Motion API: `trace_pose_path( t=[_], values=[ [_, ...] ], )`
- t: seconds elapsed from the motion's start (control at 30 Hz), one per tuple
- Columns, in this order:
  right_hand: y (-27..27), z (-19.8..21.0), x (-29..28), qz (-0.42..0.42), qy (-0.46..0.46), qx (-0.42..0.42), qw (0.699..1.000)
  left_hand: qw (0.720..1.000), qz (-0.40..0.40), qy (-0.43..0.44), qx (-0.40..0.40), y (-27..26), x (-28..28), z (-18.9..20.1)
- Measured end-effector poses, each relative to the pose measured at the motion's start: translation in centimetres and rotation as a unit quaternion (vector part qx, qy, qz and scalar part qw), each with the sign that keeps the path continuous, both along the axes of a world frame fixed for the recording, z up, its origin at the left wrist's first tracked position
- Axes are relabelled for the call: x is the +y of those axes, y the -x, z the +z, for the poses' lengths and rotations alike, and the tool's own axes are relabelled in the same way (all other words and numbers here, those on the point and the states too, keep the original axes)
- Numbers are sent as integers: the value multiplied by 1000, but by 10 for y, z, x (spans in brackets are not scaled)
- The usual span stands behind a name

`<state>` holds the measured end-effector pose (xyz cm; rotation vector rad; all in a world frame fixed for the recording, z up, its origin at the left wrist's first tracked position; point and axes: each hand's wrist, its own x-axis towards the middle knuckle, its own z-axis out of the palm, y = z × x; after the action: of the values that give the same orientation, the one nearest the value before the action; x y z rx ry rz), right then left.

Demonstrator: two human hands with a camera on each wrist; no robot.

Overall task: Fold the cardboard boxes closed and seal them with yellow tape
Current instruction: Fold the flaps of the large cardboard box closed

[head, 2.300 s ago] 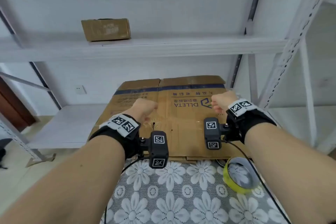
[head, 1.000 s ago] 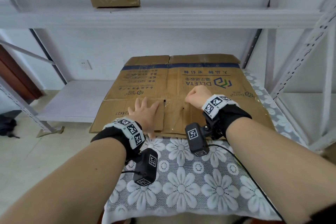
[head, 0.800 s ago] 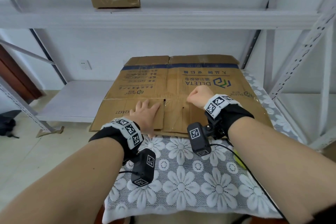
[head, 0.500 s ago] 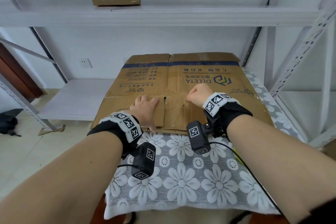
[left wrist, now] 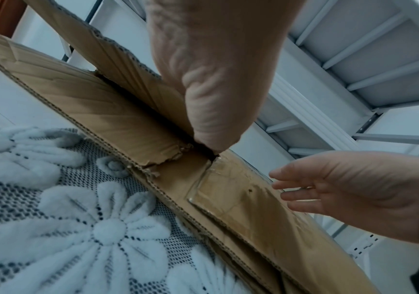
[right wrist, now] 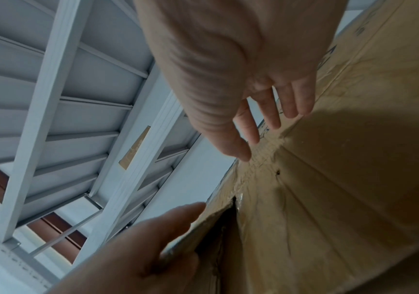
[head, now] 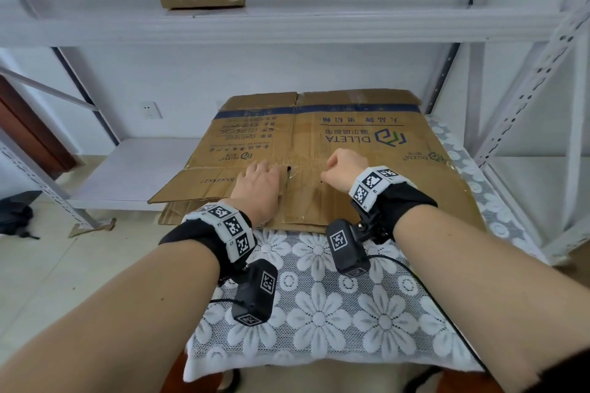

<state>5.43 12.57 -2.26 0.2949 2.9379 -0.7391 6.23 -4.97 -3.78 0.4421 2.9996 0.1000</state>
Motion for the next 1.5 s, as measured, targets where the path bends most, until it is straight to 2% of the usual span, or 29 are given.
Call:
trace_pose_path(
  t=[0.13,0.4,0.7,0.9,1.13,1.33,1.5],
  values=[
    [-1,-4,-1,6,-3,-4,1000,999,-25,-10,47,0,-3,0],
    [-8,3,-10,43,-45,20,998,990,-18,-64,126,2,-8,4],
    [-20,9,-20,115,-111,-3,987,982,-16,-78,173,2,-10,12],
    [-24,8,-23,137,-142,27,980,976,-23,-79,200,-1,-10,23],
    [-28,11,-21,89,-186,114,972,964,-8,-112,240,-1,-7,44],
    [-31,25,-22,50,-174,157,971,964,6,-134,229,0,1,65],
    [-32,37,-16,43,-150,171,973,955,-16,-157,250,0,8,77]
  ],
)
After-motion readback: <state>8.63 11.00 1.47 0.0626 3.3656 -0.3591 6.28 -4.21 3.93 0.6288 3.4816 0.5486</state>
